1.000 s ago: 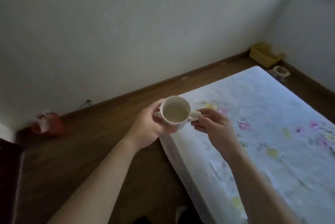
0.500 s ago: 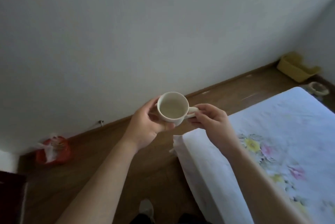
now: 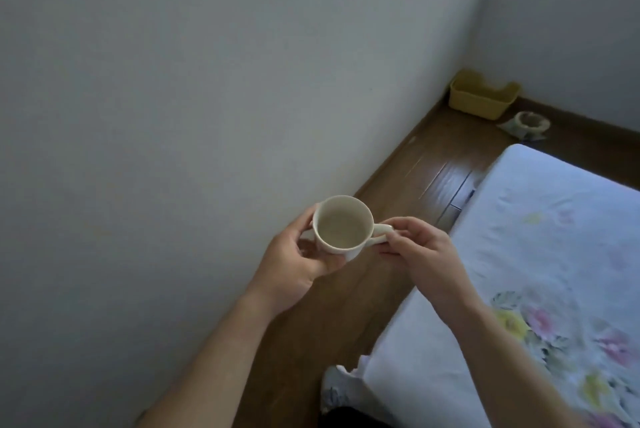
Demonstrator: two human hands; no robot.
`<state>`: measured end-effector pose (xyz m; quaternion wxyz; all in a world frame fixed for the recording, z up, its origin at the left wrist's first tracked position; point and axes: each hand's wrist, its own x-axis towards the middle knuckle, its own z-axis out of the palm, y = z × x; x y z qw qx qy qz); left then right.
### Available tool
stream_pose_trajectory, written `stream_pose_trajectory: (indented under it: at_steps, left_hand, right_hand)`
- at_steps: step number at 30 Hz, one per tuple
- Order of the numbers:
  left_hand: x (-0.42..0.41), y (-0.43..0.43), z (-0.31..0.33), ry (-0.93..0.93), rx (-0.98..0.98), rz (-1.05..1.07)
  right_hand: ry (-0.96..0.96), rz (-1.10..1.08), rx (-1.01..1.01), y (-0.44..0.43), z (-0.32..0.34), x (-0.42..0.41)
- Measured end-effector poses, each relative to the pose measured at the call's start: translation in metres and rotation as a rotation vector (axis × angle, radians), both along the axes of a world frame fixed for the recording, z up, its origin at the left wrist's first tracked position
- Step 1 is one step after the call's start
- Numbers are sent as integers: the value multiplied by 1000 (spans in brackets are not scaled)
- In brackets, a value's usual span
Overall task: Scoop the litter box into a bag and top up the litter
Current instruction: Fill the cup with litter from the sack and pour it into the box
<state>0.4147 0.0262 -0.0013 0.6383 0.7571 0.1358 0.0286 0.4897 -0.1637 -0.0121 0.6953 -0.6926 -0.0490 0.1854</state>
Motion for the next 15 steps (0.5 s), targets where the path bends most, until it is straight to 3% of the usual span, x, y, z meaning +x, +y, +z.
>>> stream_pose_trajectory:
  at_steps: [15]
  left_hand:
    - [395, 48, 1, -46, -17, -465]
  right_hand:
    - [-10, -425, -48, 32, 12, 304]
